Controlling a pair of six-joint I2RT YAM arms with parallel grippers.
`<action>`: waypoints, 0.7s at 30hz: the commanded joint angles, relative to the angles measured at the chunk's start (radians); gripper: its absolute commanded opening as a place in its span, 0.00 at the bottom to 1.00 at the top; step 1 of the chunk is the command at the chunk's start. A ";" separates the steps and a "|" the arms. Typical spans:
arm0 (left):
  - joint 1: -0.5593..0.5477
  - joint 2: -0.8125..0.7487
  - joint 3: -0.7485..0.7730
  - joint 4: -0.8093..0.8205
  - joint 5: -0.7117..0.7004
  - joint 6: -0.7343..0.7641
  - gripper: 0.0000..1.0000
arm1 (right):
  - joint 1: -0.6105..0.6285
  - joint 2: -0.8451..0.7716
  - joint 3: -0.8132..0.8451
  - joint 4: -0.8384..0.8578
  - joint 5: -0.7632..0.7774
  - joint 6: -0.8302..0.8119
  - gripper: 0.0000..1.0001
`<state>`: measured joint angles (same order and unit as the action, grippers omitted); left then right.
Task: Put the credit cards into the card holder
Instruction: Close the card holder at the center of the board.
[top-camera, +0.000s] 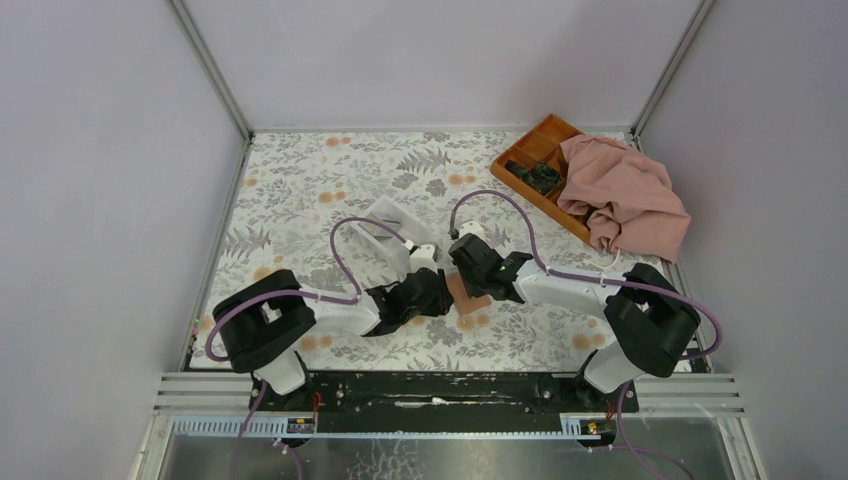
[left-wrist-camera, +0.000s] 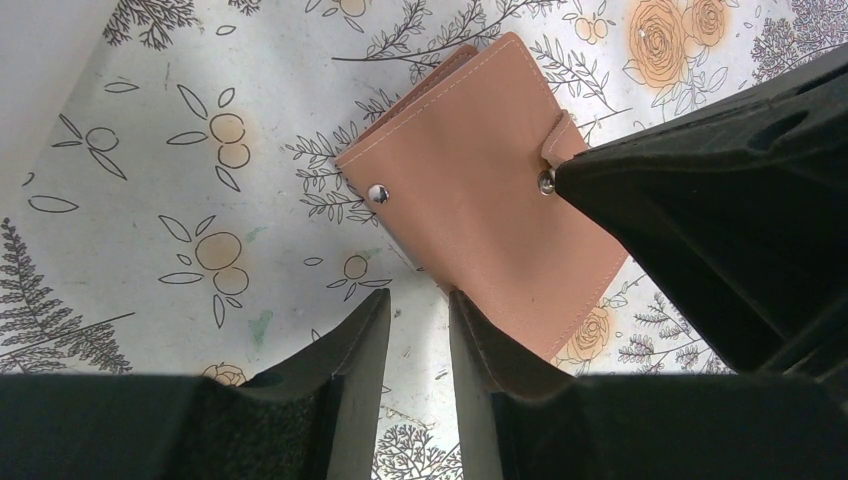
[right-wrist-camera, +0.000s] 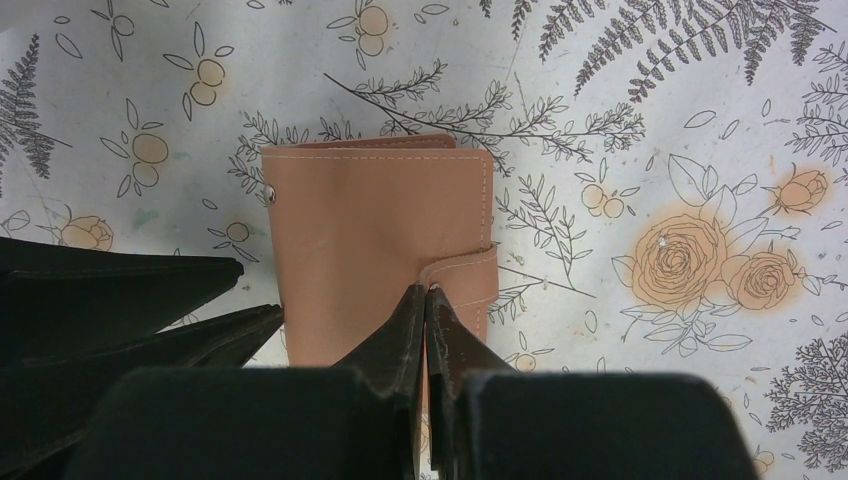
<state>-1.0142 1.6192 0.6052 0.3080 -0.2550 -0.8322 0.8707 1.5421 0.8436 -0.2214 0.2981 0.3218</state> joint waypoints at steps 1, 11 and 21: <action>-0.009 0.044 -0.002 -0.064 -0.001 0.004 0.36 | 0.020 -0.015 -0.006 -0.006 -0.002 0.018 0.00; -0.013 0.045 0.002 -0.067 -0.003 0.004 0.36 | 0.026 -0.003 -0.006 -0.004 -0.005 0.022 0.00; -0.015 0.049 0.008 -0.067 -0.004 0.005 0.36 | 0.038 0.016 -0.014 0.001 0.001 0.028 0.00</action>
<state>-1.0153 1.6234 0.6106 0.3065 -0.2558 -0.8318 0.8833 1.5421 0.8379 -0.2195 0.3138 0.3225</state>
